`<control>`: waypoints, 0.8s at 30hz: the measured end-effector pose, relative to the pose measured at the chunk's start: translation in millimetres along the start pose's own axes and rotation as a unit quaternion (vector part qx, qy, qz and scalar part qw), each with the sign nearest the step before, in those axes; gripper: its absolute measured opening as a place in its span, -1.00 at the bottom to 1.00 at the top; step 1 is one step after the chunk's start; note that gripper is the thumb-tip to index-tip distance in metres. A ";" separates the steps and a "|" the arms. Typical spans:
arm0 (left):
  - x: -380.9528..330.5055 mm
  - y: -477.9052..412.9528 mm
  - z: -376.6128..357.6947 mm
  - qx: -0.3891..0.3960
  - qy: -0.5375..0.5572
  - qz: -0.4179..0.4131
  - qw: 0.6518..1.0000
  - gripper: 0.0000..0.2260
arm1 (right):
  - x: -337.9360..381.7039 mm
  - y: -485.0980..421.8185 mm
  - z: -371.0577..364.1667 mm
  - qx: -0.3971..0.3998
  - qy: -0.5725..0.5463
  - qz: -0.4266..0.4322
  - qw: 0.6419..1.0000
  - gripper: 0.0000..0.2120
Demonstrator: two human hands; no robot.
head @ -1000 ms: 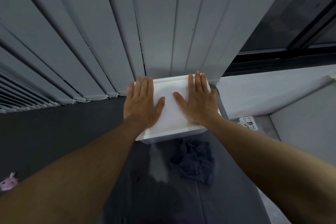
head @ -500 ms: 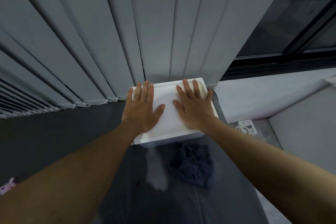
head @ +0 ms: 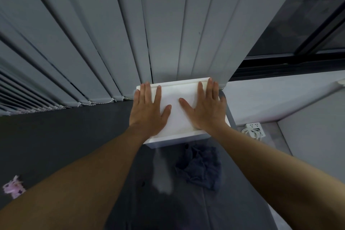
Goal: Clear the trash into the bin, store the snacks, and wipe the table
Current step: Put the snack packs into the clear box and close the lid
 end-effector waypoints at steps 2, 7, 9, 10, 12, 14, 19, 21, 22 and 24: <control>-0.5 -1.7 -3.0 0.009 -0.012 -0.006 1.000 -0.31 | -0.6 -1.7 -2.0 0.009 0.001 0.004 1.000 -0.03; -0.3 -3.1 -3.2 0.022 -0.017 -0.003 1.000 -0.30 | 12.0 1.2 -2.3 0.016 0.038 0.065 0.997 -0.09; 1.1 -3.4 -3.3 0.024 -0.009 -0.001 1.000 -0.30 | 15.4 1.6 -3.1 0.017 0.048 0.083 0.995 -0.11; 1.0 -3.2 -2.9 0.024 -0.006 -0.001 1.000 -0.30 | 15.0 1.2 -4.2 0.020 0.050 0.083 0.995 -0.12; 1.7 -2.5 -0.9 0.024 -0.002 -0.004 1.000 -0.30 | 13.3 0.7 -5.9 0.020 0.048 0.077 0.996 -0.13; 4.0 -4.4 6.2 0.013 -0.010 -0.014 1.000 -0.30 | 12.3 1.2 -3.4 0.006 0.034 0.069 0.997 -0.15; 9.3 -20.5 20.2 -0.026 -0.006 -0.019 0.999 -0.20 | 11.0 0.3 1.3 -0.005 0.004 0.052 0.999 -0.13; 7.5 -23.0 17.8 -0.030 0.012 -0.009 0.999 -0.20 | 8.5 -0.7 2.6 -0.006 0.001 0.036 0.999 -0.08; 6.8 -23.4 16.8 -0.033 0.014 -0.006 0.999 -0.21 | 7.7 -0.9 2.8 -0.005 0.000 0.030 1.000 -0.07; 7.7 -25.1 16.3 -0.039 0.003 -0.002 0.999 -0.19 | 7.3 -1.6 2.1 -0.002 0.001 0.025 1.000 -0.06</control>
Point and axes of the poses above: each hand's wrist, its own y-axis away from the middle knuckle, its own z-axis out of the back of the hand, x = y × z, the point moved 10 cm from there along -y, towards the middle knuckle, and after that the axes turned 4 degrees about -z, right-handed, at the moved point
